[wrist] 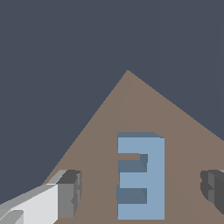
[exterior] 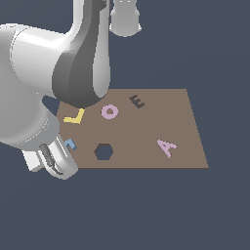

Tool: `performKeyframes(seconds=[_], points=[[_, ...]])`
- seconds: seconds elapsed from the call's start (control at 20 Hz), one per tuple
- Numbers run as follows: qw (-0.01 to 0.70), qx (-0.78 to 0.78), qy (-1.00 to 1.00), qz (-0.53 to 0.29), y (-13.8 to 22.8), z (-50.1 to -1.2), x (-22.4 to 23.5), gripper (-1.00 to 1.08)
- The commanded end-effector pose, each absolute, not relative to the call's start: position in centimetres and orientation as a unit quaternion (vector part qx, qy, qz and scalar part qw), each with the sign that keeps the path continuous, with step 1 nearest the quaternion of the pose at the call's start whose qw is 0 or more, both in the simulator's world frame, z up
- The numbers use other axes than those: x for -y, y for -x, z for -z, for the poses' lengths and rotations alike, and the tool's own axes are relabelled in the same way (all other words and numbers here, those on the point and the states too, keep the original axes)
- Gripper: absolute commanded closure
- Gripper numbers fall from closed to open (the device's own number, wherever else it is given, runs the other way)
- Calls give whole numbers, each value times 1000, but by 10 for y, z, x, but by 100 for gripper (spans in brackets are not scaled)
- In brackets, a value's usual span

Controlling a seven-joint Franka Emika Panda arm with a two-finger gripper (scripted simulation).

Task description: Insert a designated object into the corresponding slot on a board.

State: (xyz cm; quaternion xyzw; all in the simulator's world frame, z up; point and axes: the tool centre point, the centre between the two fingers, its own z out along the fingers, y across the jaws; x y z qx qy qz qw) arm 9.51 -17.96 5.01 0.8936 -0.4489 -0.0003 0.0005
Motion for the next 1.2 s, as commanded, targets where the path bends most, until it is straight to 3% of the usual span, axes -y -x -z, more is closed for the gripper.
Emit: performKeyframes(seconds=[0.0,0.6,0.65,1.15], points=[[0,452,-892,0,-95,-50,181,-92],[0,451,-892,0,-95,-30,180,-92],[0,451,-892,0,-95,-30,180,108],[0,451,-892,0,-95,-30,180,108]])
